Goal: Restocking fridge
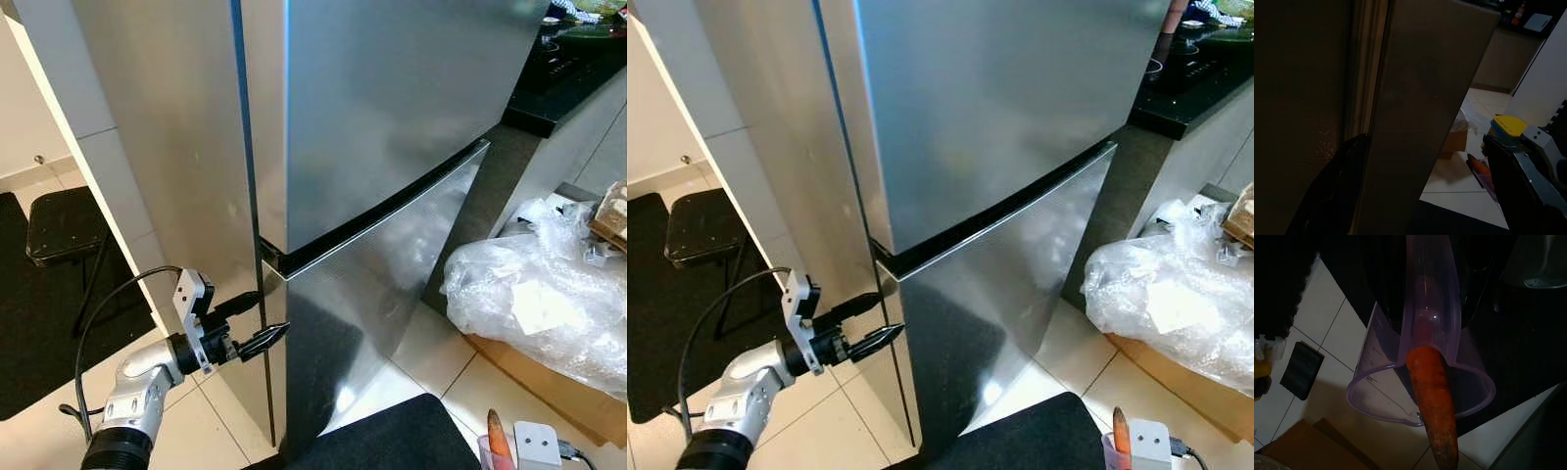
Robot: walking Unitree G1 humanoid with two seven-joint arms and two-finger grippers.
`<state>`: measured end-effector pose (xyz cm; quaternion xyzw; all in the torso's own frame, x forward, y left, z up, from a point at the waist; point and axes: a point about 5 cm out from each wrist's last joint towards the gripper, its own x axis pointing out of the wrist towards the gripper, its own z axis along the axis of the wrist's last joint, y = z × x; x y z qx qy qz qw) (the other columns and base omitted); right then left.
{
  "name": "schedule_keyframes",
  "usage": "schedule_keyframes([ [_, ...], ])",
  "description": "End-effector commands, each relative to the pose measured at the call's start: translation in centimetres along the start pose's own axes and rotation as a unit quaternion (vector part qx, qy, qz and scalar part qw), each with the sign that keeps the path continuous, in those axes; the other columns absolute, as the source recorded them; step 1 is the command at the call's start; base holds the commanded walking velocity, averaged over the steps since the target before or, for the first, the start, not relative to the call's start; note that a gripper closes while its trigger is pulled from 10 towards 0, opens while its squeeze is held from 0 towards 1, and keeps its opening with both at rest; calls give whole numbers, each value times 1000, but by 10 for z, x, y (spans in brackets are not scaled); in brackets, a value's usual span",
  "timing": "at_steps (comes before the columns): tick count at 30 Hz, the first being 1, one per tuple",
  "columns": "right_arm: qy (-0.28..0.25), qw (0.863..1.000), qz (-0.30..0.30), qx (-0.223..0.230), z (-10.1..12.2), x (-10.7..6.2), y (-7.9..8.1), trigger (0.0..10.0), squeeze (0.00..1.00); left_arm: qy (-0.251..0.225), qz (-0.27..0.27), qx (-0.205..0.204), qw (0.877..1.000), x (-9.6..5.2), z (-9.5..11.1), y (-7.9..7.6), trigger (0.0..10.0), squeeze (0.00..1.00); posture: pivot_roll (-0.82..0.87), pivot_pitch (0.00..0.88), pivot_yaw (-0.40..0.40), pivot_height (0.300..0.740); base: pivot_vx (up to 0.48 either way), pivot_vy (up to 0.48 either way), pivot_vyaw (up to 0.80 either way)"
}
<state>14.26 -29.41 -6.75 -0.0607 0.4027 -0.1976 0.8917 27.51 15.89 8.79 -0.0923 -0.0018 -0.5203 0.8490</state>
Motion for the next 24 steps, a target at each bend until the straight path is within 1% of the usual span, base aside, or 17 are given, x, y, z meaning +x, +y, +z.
schedule_keyframes([
  [1, -5, 1000, -6, 7, 1, 0, -2, 10000, 0, 18, -77, -15, 997, 16, -10, -18, 10000, 0, 55, 0, 12, 740, 0, 0, 0],
  [14, -5, 1000, -6, 9, 1, 0, -2, 10000, 0, 19, -87, -16, 996, 18, -9, -21, 10000, 0, 55, 0, 14, 740, 0, 0, 0],
  [24, -5, 1000, -6, 10, 1, 0, -1, 10000, 0, 20, -103, -21, 994, 23, -10, -28, 10000, 0, 54, 0, 14, 740, 0, 0, 0],
])
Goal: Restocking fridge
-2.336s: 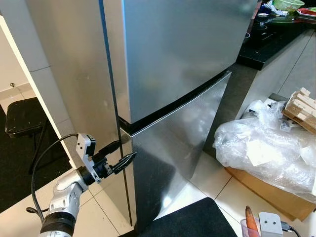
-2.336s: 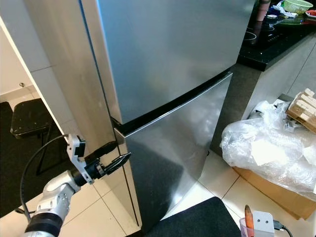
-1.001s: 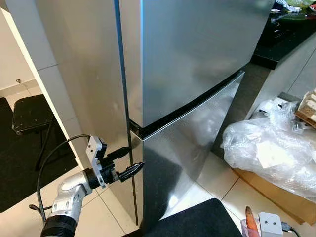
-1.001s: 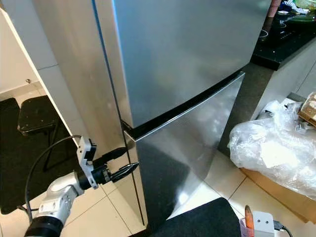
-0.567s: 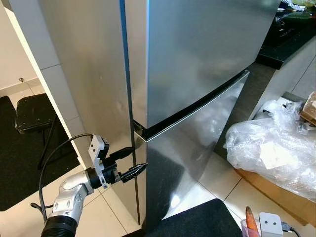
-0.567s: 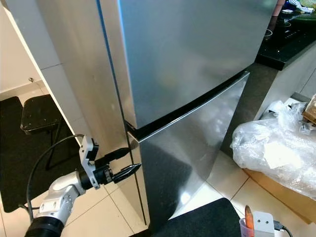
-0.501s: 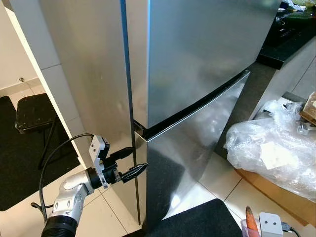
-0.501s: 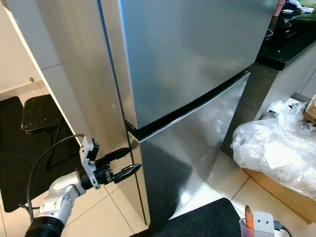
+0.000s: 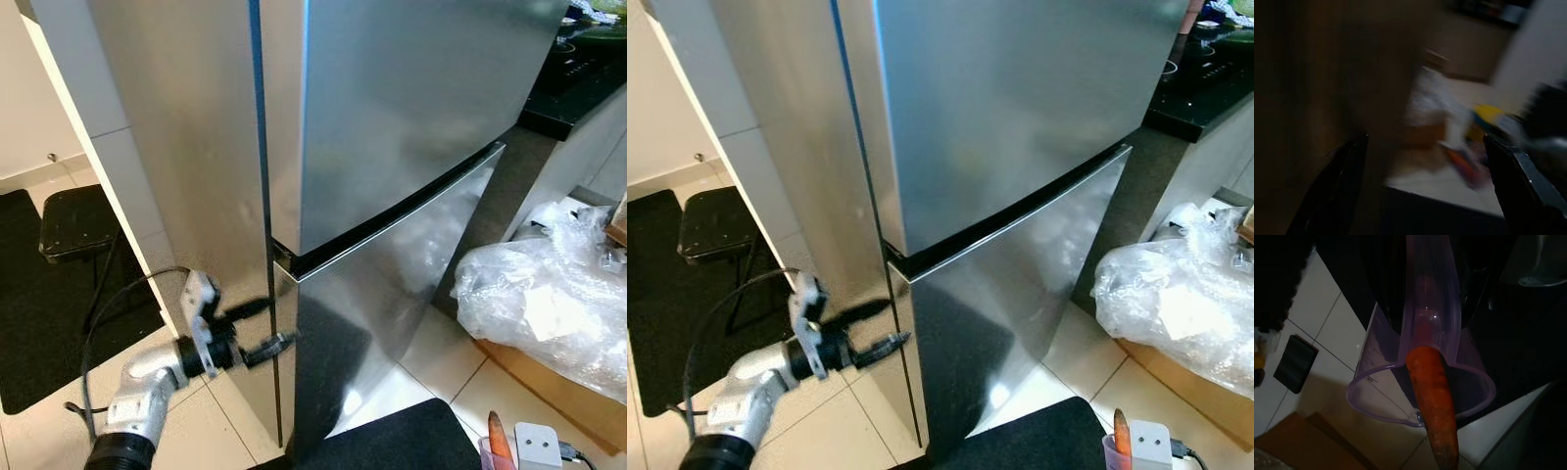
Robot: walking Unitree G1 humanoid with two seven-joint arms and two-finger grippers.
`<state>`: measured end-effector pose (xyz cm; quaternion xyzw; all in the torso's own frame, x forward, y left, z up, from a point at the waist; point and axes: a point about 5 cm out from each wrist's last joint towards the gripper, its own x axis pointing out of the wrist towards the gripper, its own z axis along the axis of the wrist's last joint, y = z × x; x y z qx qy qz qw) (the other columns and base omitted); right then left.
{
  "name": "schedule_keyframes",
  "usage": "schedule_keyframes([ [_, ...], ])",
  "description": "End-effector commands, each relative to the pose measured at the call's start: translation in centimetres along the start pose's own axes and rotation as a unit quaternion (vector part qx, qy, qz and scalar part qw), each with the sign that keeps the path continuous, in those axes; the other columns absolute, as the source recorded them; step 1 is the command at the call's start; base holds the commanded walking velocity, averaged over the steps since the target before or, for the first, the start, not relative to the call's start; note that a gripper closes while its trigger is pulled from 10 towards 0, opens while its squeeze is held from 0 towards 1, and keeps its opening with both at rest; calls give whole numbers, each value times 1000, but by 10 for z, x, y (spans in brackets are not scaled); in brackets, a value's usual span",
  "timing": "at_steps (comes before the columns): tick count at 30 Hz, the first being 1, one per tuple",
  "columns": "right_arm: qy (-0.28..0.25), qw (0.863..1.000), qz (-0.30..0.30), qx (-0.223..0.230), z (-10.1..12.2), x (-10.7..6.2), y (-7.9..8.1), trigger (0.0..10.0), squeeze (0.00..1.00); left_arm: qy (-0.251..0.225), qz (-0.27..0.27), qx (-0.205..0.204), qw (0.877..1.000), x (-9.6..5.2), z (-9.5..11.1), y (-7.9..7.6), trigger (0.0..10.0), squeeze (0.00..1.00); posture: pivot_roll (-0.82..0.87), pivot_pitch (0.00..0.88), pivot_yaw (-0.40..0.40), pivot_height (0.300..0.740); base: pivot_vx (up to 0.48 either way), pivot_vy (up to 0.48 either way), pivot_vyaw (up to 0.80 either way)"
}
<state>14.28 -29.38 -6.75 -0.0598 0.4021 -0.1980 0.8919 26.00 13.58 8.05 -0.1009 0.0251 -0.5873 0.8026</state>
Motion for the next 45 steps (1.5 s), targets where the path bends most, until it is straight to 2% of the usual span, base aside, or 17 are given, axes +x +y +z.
schedule_keyframes([
  [1, -4, 1000, -6, 9, 0, 0, -2, 10000, 0, -4, -29, 3, 1000, 12, 3, -5, 10000, 0, 54, 0, 14, 740, 0, 0, 0],
  [13, -4, 1000, -5, 8, 1, 0, -2, 10000, 0, -2, -22, 6, 1000, 10, 4, -4, 10000, 0, 54, 0, 15, 740, 0, 0, 0],
  [16, -4, 1000, -5, 8, 1, 0, -1, 10000, 0, 3, 8, 14, 1000, 4, 5, 3, 10000, 0, 55, 0, 15, 740, 0, 0, 0],
  [17, -5, 1000, -5, 8, 1, 0, -2, 10000, 0, 6, 24, 14, 1000, -3, 6, 8, 10000, 0, 51, 0, 16, 740, 0, 0, 0],
  [18, -5, 1000, -5, 8, 1, 0, -2, 10000, 0, 6, 24, 14, 1000, -3, 6, 8, 10000, 0, 51, 0, 16, 740, 0, 0, 0],
  [24, -3, 1000, -7, 6, 0, 0, -4, 10000, 0, 38, 37, 5, 999, -27, 5, 12, 10000, 0, 51, 0, 16, 740, 0, 0, 0],
  [27, -4, 1000, -7, 6, 0, 0, -4, 10000, 0, 50, 47, 6, 998, -33, 5, 14, 10000, 0, 51, 0, 16, 740, 0, 0, 0],
  [30, -4, 1000, -7, 7, 0, 0, -4, 10000, 0, 75, 80, 21, 994, -47, 6, 21, 10000, 0, 51, 0, 16, 740, 0, 0, 0],
  [34, -2, 1000, -7, 7, -1, -1, -3, 10000, 0, 76, 120, 41, 989, -53, 11, 30, 10000, 0, 54, 0, 14, 740, 0, 0, 0],
  [41, -4, 1000, -7, 7, 0, 0, -3, 10000, 0, 58, 142, 52, 987, -50, 14, 34, 10000, 0, 52, 0, 14, 740, 0, 0, 0],
  [43, -3, 1000, -8, 7, 0, 0, -4, 10000, 0, 38, 129, 49, 990, -41, 15, 32, 10000, 0, 53, 0, 12, 740, 0, 0, 0],
  [45, -3, 1000, -8, 7, 0, 0, -4, 10000, 0, 36, 126, 49, 990, -40, 14, 31, 10000, 0, 53, 0, 12, 740, 0, 0, 0],
])
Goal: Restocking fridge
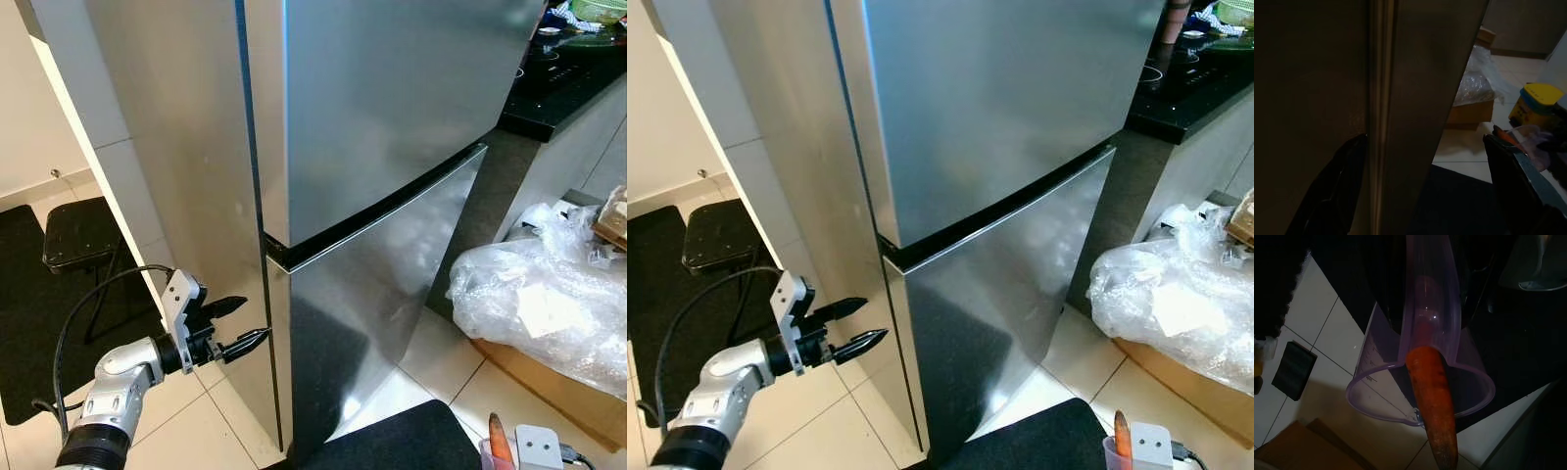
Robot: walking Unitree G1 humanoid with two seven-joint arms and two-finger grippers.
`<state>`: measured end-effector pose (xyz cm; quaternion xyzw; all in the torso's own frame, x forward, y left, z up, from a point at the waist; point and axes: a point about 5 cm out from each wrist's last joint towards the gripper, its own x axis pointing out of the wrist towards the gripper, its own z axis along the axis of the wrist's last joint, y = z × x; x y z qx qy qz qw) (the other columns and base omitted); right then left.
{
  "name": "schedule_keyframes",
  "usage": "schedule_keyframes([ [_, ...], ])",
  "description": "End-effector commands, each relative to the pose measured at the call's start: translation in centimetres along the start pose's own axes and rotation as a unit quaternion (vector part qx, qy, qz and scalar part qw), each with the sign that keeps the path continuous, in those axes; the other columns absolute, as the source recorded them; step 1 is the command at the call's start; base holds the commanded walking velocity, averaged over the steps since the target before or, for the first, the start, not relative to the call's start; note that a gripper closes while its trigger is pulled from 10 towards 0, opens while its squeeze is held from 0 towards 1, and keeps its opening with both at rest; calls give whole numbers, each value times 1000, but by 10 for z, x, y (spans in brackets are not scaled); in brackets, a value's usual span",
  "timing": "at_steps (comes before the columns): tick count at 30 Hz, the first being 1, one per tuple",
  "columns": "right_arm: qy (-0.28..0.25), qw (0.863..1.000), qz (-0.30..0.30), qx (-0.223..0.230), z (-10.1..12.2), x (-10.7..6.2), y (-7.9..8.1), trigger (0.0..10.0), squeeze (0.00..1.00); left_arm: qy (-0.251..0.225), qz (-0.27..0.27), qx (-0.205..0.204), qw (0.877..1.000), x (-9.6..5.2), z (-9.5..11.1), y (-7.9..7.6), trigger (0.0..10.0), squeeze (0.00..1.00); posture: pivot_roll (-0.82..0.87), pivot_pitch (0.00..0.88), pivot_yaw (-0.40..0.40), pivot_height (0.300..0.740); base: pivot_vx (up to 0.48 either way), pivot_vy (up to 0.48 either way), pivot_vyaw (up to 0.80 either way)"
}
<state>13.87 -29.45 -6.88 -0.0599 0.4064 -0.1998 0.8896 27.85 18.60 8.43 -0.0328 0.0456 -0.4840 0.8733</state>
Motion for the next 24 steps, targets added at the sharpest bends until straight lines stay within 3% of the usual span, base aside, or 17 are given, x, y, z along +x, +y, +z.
schedule_keyframes([
  [1, -9, 1000, -6, 7, 4, 1, -3, 10000, 0, -6, -13, 0, 1000, 7, -1, -4, 10000, 0, 55, 0, 11, 740, 0, 0, 0],
  [13, -9, 1000, -6, 9, 5, 1, -2, 10000, 0, -25, -12, 14, 1000, 31, -2, -11, 10000, 0, 54, 0, 11, 740, 0, 0, 0],
  [24, -9, 1000, -6, 10, 4, 1, -1, 10000, 0, -31, 0, 18, 999, 41, -3, -13, 10000, 0, 51, 0, 15, 740, 0, 0, 0],
])
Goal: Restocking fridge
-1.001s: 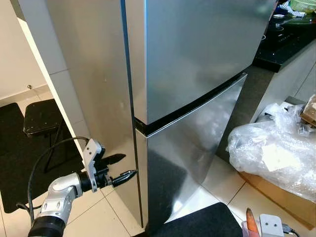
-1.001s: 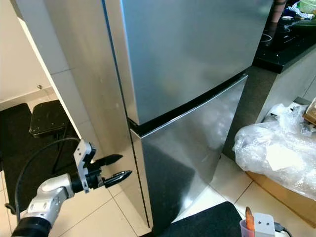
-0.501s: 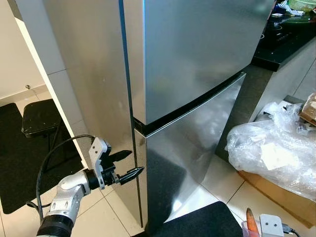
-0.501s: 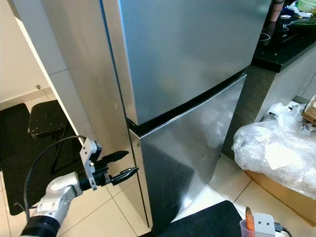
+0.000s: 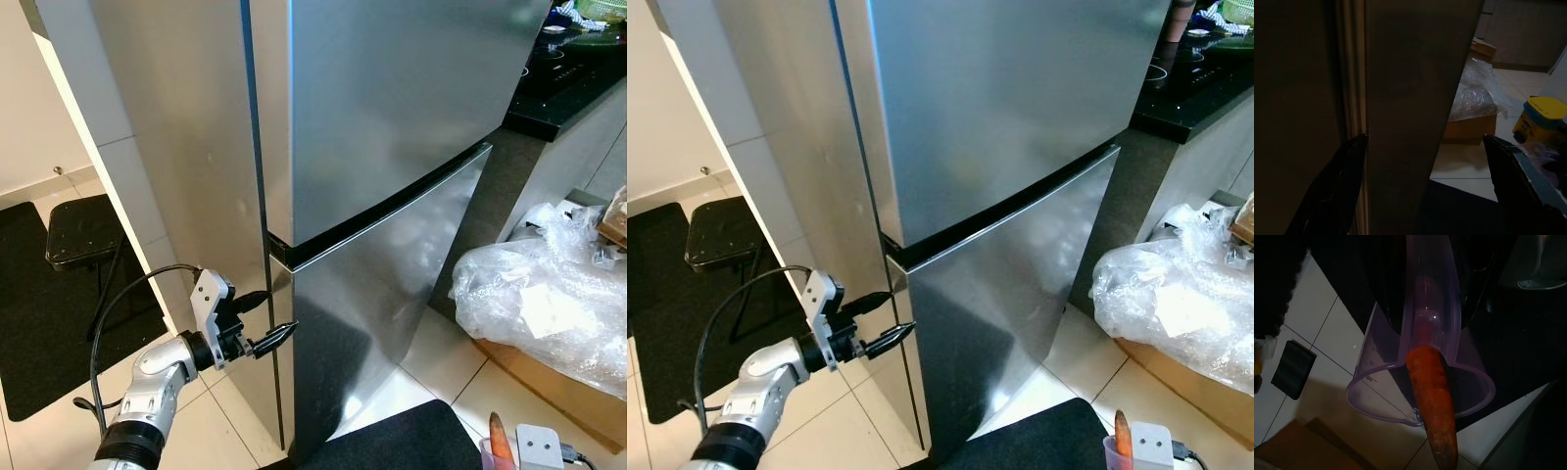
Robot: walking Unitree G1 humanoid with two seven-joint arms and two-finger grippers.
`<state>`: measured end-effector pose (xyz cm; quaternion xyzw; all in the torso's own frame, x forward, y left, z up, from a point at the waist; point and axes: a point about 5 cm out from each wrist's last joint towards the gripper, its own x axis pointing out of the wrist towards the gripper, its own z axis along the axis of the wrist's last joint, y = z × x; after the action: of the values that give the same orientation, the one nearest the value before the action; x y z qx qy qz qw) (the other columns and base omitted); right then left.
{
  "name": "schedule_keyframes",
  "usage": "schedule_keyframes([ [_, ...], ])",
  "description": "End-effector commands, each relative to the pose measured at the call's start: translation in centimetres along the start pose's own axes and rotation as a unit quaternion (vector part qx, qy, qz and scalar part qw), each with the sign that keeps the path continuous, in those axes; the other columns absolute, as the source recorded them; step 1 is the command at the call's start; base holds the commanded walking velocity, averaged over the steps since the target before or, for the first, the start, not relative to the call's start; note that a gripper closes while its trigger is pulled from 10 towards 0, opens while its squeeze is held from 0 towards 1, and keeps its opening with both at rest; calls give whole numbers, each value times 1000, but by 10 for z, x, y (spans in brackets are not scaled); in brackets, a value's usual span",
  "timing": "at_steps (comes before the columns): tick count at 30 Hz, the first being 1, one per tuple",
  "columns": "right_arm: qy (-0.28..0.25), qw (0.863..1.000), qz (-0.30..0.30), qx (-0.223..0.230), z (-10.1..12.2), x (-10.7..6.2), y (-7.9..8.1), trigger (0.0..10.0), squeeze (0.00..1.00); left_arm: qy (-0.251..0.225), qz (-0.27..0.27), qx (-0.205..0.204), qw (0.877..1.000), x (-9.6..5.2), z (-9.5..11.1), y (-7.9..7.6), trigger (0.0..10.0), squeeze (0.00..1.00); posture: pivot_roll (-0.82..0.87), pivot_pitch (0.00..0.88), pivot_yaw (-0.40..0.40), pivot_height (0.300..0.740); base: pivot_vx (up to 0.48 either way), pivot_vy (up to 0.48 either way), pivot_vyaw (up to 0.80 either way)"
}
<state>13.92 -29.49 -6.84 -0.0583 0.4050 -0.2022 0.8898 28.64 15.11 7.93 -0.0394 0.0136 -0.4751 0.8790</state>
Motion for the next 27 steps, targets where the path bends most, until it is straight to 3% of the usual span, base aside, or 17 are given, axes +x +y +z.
schedule_keyframes([
  [1, -8, 1000, -5, 8, 3, 1, -1, 10000, 0, 0, -8, 9, 1000, 7, 2, -2, 10000, 0, 51, 0, 15, 740, 0, 0, 0],
  [11, -7, 1000, -4, 8, 2, 0, -1, 10000, 0, -1, 27, 26, 999, 13, 2, 4, 10000, 0, 50, 0, 17, 740, 0, 0, 0],
  [18, -8, 1000, -4, 8, 3, 0, 0, 10000, 0, 0, 23, 27, 999, 15, 1, 3, 10000, 0, 48, 0, 18, 740, 0, 0, 0],
  [27, -8, 1000, -5, 7, 3, 0, -2, 10000, 0, -11, -63, 2, 998, 24, -1, -17, 10000, 0, 46, 0, 19, 740, 0, 0, 0],
])
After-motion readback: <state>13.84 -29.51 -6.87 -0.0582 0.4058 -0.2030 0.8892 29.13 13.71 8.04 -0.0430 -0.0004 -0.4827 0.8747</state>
